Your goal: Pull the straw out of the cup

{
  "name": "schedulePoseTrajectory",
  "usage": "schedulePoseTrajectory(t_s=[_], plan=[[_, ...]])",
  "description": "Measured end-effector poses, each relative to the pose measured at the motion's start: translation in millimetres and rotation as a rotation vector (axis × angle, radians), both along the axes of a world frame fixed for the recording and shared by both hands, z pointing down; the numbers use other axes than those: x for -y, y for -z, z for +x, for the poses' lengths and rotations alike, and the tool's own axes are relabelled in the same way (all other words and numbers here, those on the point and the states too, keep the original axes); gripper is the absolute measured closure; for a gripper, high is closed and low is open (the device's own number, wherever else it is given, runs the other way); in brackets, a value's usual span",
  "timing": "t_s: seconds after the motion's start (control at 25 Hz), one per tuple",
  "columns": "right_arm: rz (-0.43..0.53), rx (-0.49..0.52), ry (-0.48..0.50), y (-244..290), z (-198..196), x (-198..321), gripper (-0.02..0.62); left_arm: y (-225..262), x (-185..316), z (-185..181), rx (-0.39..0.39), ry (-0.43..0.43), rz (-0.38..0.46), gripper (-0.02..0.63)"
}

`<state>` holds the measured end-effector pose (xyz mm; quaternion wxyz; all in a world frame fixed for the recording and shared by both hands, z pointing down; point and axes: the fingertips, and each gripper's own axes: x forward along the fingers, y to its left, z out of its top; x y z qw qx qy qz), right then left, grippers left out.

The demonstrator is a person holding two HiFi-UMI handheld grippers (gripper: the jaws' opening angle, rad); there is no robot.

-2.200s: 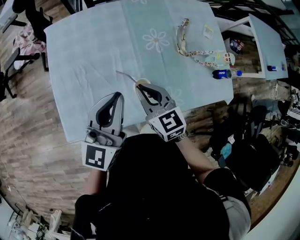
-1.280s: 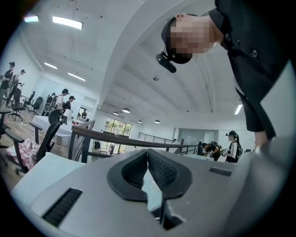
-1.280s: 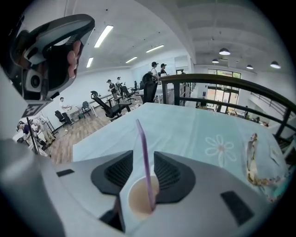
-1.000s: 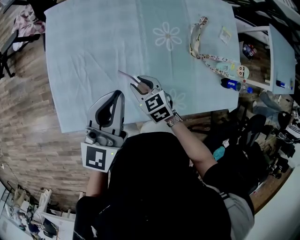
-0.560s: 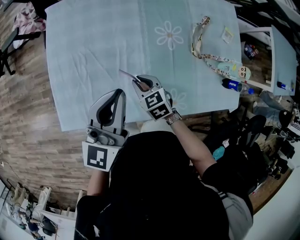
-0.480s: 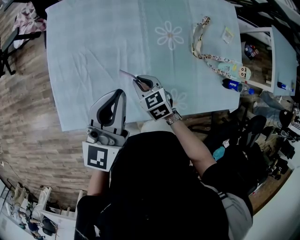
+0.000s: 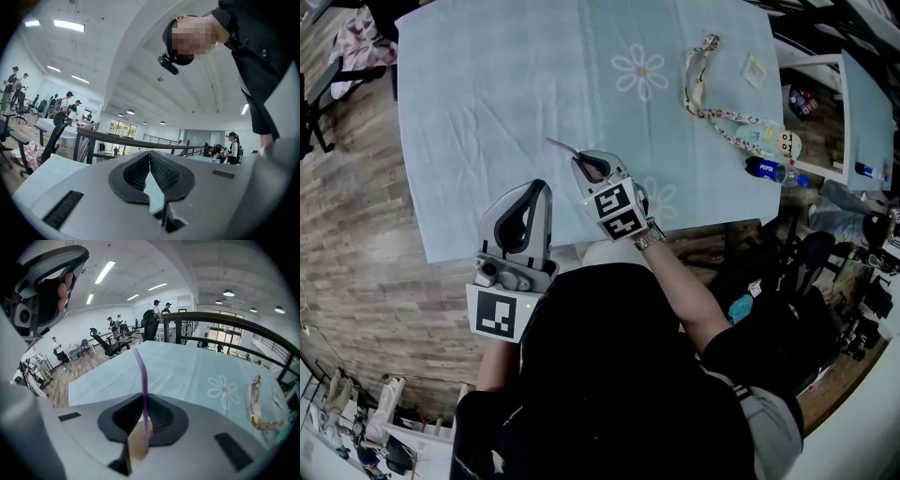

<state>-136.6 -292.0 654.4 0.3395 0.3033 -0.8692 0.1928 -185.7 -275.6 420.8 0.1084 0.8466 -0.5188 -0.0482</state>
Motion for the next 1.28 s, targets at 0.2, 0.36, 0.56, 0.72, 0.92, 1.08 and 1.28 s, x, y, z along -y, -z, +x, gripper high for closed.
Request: schedulePoseTrajectory(t_s=[0.2, 0.36, 0.56, 0.72, 0.92, 1.08, 1.28], plan=[[0.032, 0.004, -0.024, 8.3, 5.4, 0.3, 0.560, 2.7, -5.9, 2.8, -0.002, -0.010, 0.014, 0.592], [0.068, 0.013, -0.042, 19.9, 9.9, -1.4, 0.565, 8.3, -12.2, 5.4, -0.003, -0.018, 0.031, 0.592], [0.112, 0.027, -0.071, 35.3, 14.8, -6.8, 0.565, 14.1, -24.1, 7.1, -0.003, -0.030, 0.052, 0.592], [0.132, 0.040, -0.090, 47.5, 19.8, -12.0, 0.566, 18.6, -32.8, 11.0, -0.002, -0.045, 0.067, 0.592], [0.161, 0.058, -0.106, 67.8, 26.8, -21.1, 0.568, 26.4, -45.4, 17.3, -0.002, -0.063, 0.086, 0.592], [0.200, 0.089, -0.123, 91.8, 30.3, -27.7, 0.568, 30.1, -54.3, 21.5, 0.002, -0.079, 0.101, 0.592], [0.246, 0.144, -0.151, 123.6, 34.6, -35.7, 0.568, 36.8, -65.0, 26.7, -0.003, -0.089, 0.123, 0.592]])
